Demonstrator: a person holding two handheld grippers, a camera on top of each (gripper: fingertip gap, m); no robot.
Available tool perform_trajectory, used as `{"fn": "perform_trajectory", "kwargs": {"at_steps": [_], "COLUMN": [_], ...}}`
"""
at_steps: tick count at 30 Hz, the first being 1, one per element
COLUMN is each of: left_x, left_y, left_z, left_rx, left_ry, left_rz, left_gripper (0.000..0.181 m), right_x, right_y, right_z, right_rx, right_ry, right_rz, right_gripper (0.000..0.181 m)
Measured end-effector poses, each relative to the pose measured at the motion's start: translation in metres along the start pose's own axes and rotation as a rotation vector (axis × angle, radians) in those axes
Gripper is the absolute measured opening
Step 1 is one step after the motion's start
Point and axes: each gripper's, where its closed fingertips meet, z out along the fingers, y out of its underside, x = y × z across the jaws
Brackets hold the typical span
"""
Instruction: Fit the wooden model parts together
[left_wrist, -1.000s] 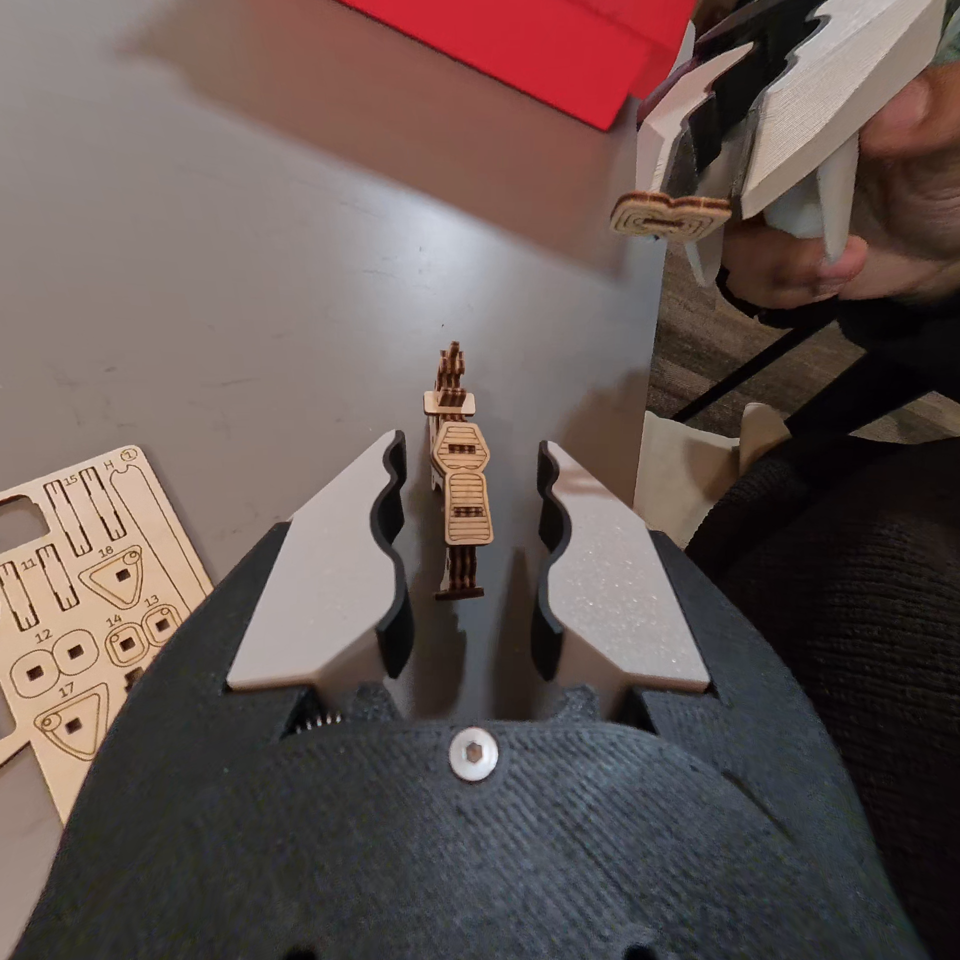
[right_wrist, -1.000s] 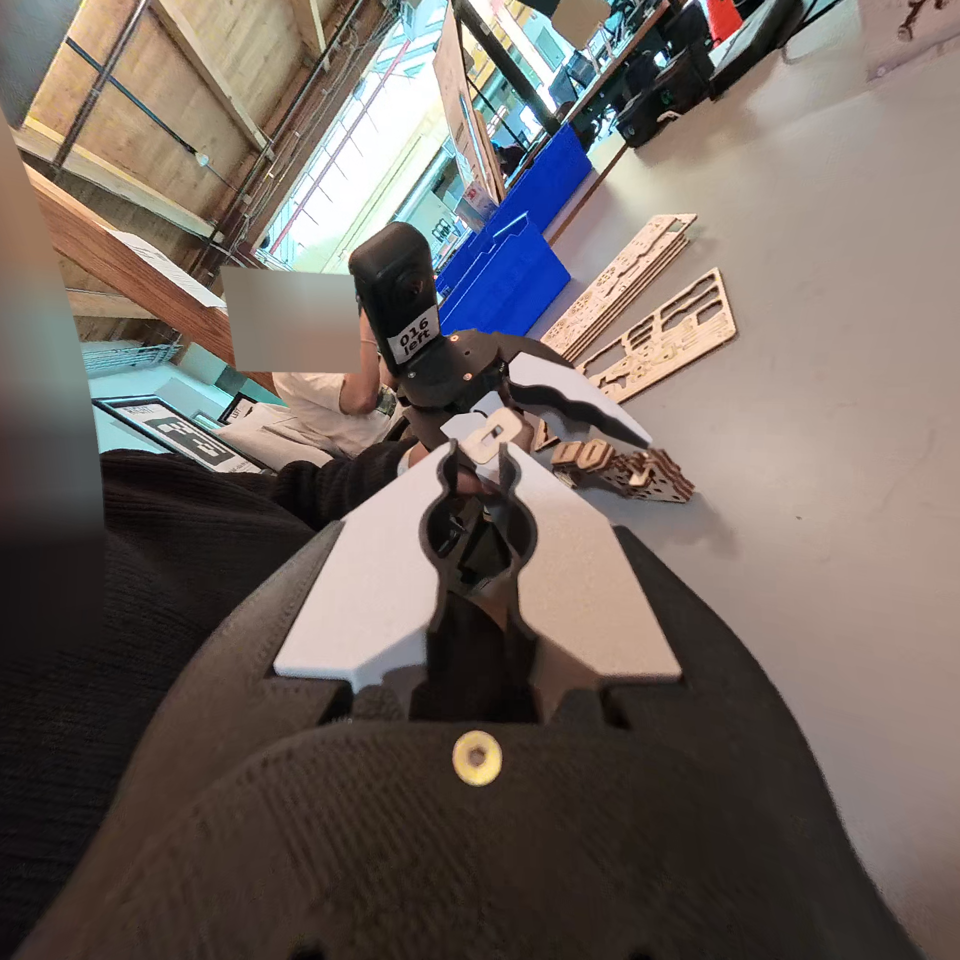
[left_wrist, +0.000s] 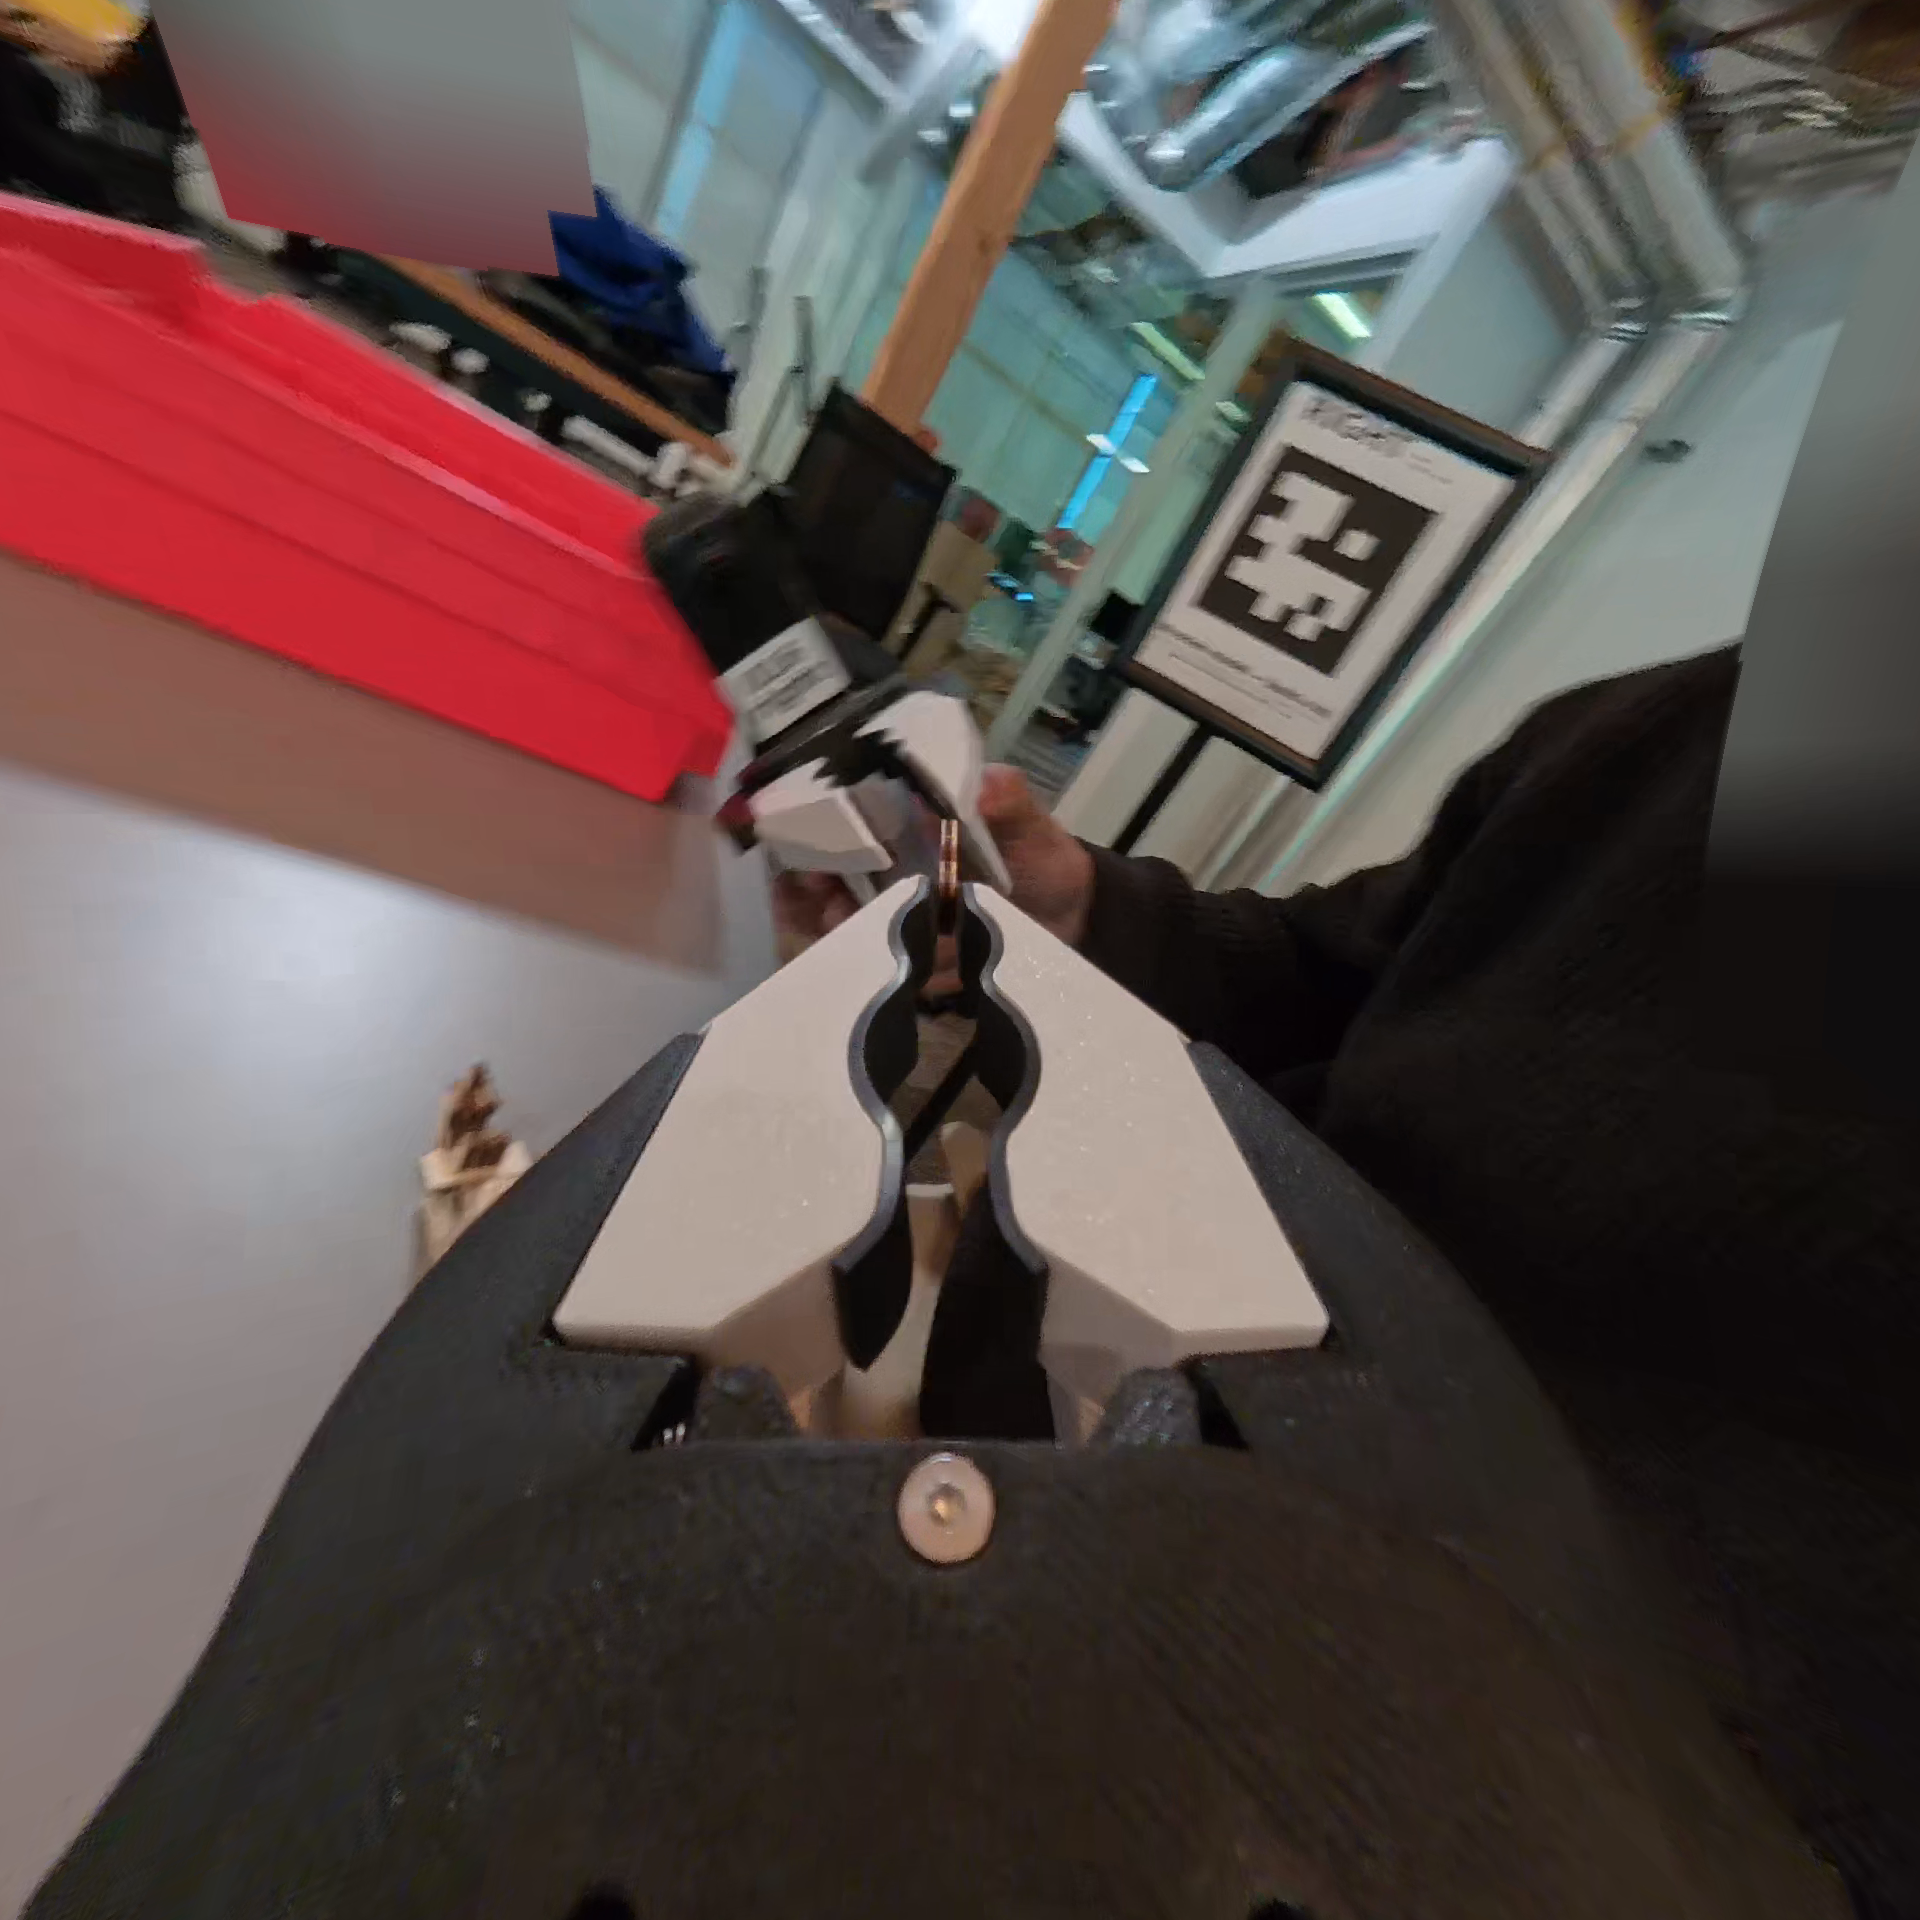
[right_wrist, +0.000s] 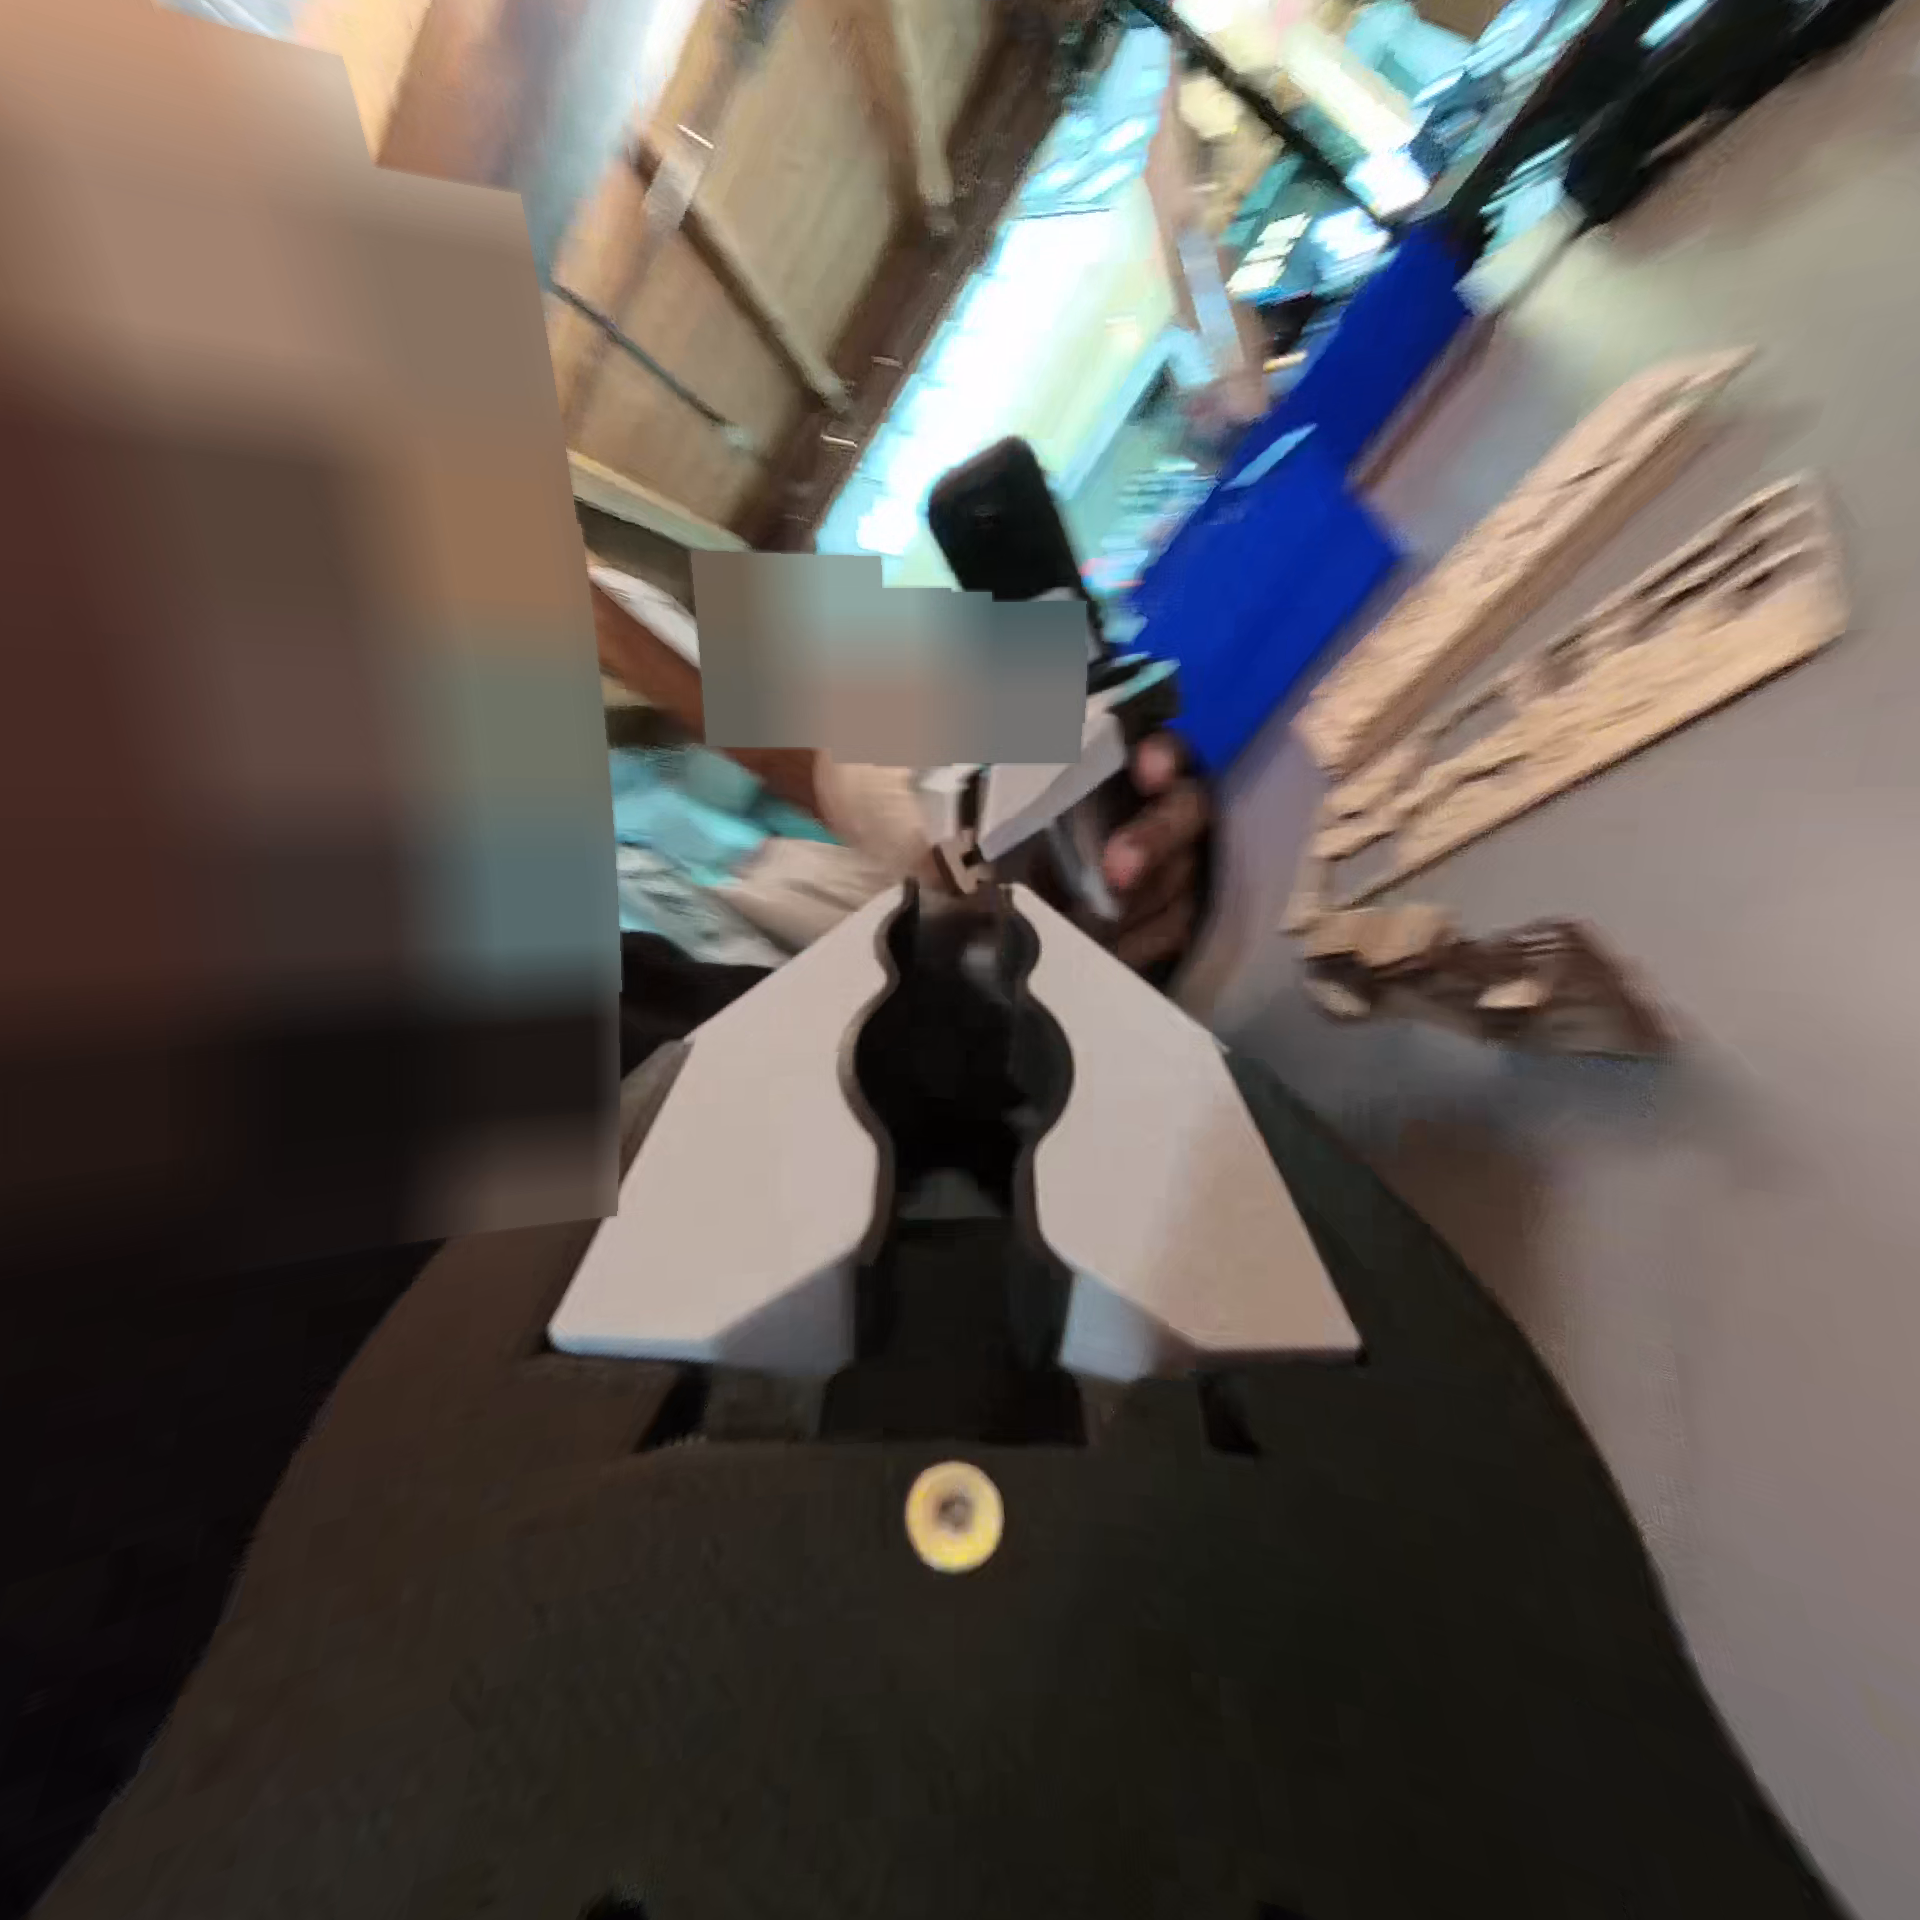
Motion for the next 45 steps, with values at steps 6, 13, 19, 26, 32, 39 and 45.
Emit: {"fn": "perform_trajectory", "kwargs": {"at_steps": [6,13,19,26,32,39,45], "left_x": [-0.039,-0.053,-0.053,-0.051,-0.052,-0.052,-0.048], "left_y": [0.006,0.025,0.032,0.038,0.045,0.05,0.045], "left_z": [-0.009,-0.007,-0.004,0.0,0.001,0.001,0.002], "left_rx": [0.023,-0.063,-0.145,-0.188,-0.237,-0.276,-0.245], "left_ry": [-0.159,-0.283,-0.358,-0.374,-0.394,-0.4,-0.353], "left_rz": [-0.263,-0.304,-0.198,-0.176,-0.149,-0.129,-0.126], "left_gripper": [0.0,0.001,0.001,0.001,0.001,0.001,0.008], "right_x": [0.019,0.042,0.053,0.064,0.067,0.071,0.068], "right_y": [-0.018,-0.001,0.014,0.02,0.023,0.028,0.025], "right_z": [-0.012,-0.003,0.003,-0.001,-0.002,-0.003,-0.003], "right_rx": [-0.165,-0.662,-0.795,-0.883,-0.917,-0.942,-0.888], "right_ry": [0.662,1.175,1.173,1.192,1.178,1.157,1.151], "right_rz": [-0.821,-1.65,-1.658,-1.662,-1.67,-1.67,-1.63], "right_gripper": [0.029,0.007,0.014,0.015,0.011,0.011,0.011]}}
